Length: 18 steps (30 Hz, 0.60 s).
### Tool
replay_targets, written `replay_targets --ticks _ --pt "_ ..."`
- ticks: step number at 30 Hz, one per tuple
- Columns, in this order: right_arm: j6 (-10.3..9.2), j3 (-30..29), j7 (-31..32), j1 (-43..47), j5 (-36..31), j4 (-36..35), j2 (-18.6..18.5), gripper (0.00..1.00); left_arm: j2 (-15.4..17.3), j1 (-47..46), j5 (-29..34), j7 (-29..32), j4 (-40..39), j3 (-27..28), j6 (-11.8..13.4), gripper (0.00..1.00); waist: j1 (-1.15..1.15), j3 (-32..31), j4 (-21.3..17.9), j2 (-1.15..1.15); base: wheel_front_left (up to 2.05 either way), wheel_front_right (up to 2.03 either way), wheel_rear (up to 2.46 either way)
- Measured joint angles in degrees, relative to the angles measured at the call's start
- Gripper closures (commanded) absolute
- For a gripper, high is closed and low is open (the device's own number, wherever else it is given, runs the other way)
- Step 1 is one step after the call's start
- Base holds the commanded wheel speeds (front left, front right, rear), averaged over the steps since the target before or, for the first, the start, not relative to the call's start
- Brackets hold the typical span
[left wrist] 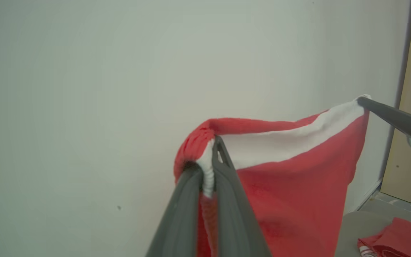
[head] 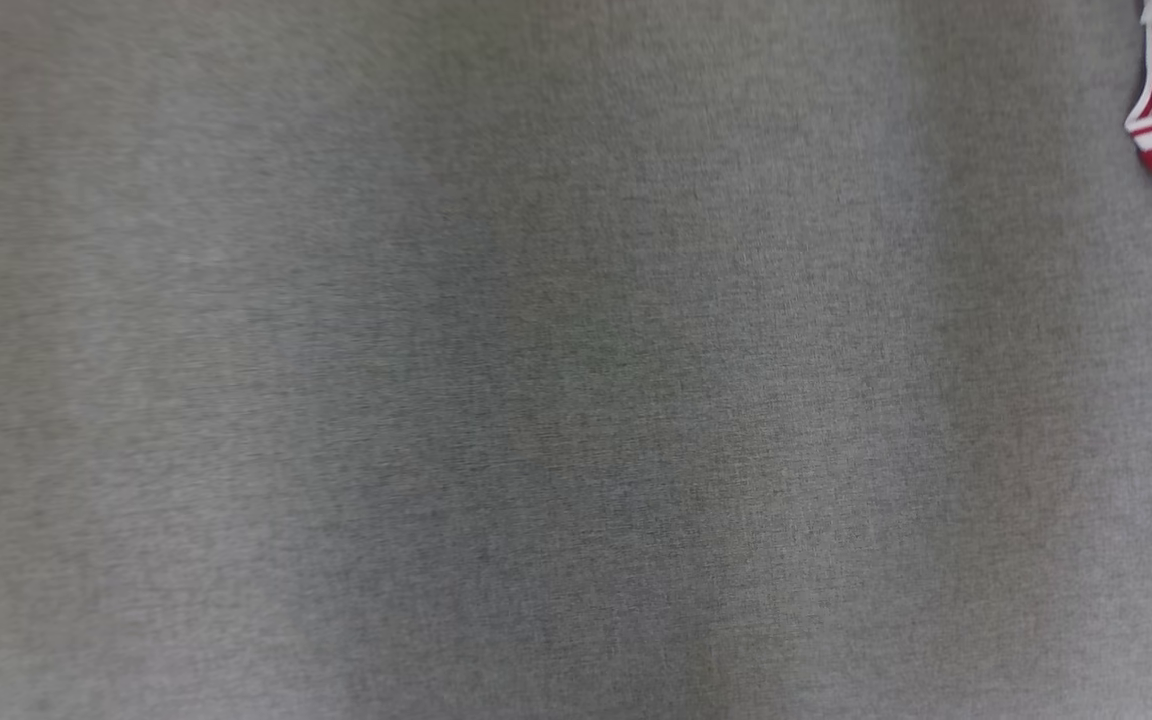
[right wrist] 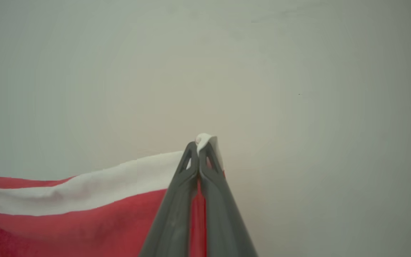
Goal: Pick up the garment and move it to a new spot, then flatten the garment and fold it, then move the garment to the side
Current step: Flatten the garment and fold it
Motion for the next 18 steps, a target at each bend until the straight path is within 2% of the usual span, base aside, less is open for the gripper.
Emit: replay_targets --ticks 9,14,18 --pt "0.00 4.1 -1.5 -0.2 1.7 1.8 -2.5 1.00 1.2 -1.0 -5.4 -3.7 0.2 -6.7 0.0 1.00 -0.01 3.6 -2.1 0.00 0.00 0.00 0.00" --pt "0.00 7.2 -2.6 4.8 4.5 -0.8 -5.7 1.00 3.4 3.9 -8.9 -7.2 -3.3 -10.8 0.0 1.00 -0.02 3.5 -2.1 -0.01 0.00 0.00 0.00" --pt "0.00 8.9 -3.8 12.4 7.4 -5.4 -9.1 1.00 5.6 10.2 -11.7 -9.3 -8.1 -13.6 0.0 1.00 -0.02 1.7 -1.7 -0.01 0.00 0.00 0.00"
